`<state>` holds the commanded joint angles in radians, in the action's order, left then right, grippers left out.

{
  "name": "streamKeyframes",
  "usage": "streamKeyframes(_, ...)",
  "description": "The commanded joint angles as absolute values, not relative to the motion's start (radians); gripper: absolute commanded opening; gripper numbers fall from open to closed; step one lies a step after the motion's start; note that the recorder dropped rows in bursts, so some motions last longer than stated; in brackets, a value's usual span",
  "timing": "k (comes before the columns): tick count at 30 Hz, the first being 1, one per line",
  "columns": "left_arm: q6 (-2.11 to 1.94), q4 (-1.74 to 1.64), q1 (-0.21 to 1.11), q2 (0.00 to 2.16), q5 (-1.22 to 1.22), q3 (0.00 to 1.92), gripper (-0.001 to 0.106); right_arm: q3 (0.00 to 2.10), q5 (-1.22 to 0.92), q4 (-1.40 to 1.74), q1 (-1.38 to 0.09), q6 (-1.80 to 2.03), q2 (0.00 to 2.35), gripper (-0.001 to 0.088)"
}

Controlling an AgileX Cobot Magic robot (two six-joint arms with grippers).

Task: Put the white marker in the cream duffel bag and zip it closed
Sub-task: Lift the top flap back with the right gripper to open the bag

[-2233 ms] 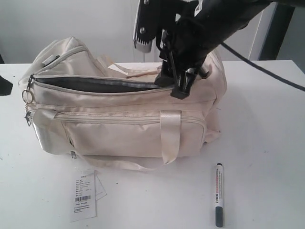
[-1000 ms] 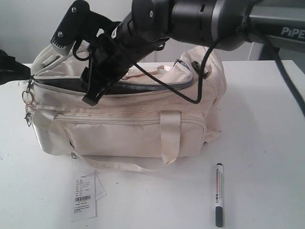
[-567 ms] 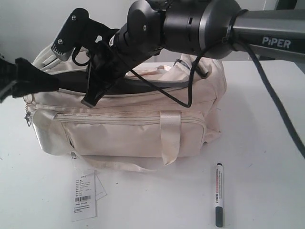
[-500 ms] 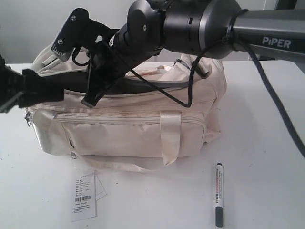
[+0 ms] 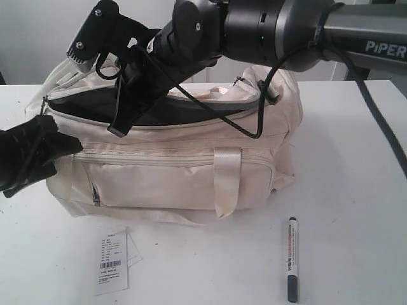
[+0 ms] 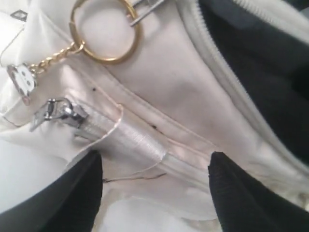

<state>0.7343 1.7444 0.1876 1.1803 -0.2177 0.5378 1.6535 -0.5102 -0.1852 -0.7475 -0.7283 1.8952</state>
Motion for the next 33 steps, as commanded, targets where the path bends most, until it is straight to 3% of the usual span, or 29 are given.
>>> streamKeyframes(21,0.598,1.744,0.188,1.178,0.016,0.551,0.067,1.653,-0.514,-0.185,-0.748,-0.728,1.895,0.0)
streamKeyframes(29,0.609,1.744,0.188,1.272,0.0,0.613,0.067,1.653,-0.516,-0.185,-0.748,-0.722,1.895,0.0)
streamKeyframes(32,0.609,1.736,0.188,1.302,0.029,0.624,0.056,1.653,-0.516,-0.185,-0.748,-0.722,1.895,0.0)
streamKeyframes(33,0.609,1.696,0.188,1.304,0.034,0.624,0.041,1.653,-0.516,-0.185,-0.748,-0.722,1.895,0.0)
